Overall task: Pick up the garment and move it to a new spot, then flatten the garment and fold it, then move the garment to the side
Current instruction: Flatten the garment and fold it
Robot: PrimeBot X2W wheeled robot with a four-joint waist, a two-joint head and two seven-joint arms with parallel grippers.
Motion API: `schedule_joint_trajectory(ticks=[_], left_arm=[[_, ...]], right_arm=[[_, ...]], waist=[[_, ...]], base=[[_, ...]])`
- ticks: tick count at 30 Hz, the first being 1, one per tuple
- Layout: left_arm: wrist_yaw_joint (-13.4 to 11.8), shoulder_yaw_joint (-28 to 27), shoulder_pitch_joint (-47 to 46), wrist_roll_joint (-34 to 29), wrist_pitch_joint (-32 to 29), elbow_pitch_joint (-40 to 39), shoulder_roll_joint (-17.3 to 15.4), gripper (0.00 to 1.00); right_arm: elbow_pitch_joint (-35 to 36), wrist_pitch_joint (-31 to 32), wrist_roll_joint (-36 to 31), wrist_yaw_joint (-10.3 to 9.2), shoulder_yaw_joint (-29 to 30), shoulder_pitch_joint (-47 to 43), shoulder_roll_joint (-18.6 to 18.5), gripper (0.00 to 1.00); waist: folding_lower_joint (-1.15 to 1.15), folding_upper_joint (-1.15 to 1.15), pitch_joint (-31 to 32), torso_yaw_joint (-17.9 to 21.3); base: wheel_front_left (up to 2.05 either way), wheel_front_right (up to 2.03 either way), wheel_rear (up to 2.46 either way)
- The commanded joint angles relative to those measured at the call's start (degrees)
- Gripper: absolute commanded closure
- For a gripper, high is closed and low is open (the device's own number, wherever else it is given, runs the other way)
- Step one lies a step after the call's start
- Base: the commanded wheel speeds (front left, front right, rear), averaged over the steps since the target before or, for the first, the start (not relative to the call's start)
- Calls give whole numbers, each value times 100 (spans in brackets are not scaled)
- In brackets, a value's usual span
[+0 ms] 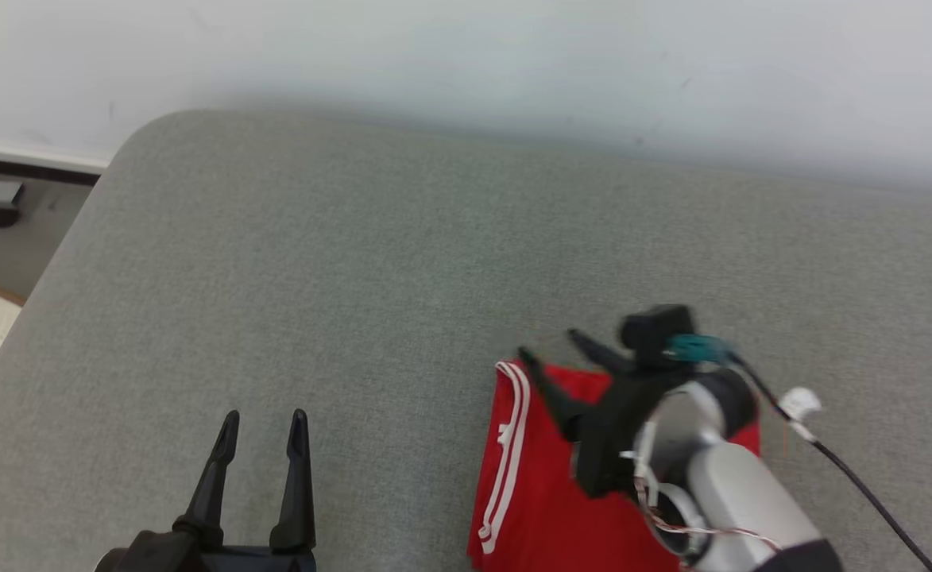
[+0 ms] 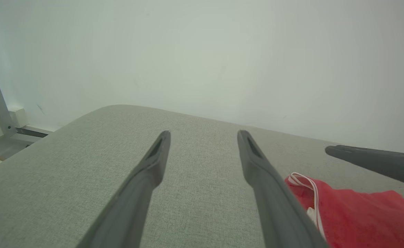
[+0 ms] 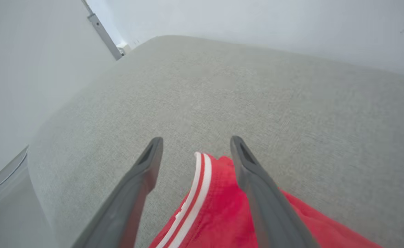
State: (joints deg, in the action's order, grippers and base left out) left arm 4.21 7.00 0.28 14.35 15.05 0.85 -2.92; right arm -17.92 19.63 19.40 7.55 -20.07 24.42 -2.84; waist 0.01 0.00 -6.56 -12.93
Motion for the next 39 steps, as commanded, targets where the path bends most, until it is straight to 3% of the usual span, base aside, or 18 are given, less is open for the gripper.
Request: schedule_joint_trajectory(ticks=[1, 8, 14, 23, 39], left_arm=[[15, -34, 104, 34, 17, -40, 5, 0], [150, -118, 222, 18, 17, -21, 4, 0], [170, -292, 342, 86, 17, 74, 2, 0], [179, -499, 482, 176, 17, 373, 3, 0], [277, -894, 526, -70, 17, 694, -12, 0]], right_arm=[[167, -174, -183, -15, 284, -246, -10, 0], [1264, -954, -958, -15, 1741, -1537, -4, 0], [1721, -1558, -1111, -15, 2431, -2375, -3, 0], [1802, -2484, -1429, -15, 2879, -3020, -7, 0], [1194, -2759, -1478, -15, 2737, -2785, -6, 0]], waist=[[-1, 0, 170, 170], [-1, 0, 496, 469], [-1, 0, 670, 714], [-1, 0, 837, 996], [-1, 0, 854, 1086]], base=[[0, 0, 0], [0, 0, 0], [0, 0, 0], [0, 0, 0], [0, 0, 0]])
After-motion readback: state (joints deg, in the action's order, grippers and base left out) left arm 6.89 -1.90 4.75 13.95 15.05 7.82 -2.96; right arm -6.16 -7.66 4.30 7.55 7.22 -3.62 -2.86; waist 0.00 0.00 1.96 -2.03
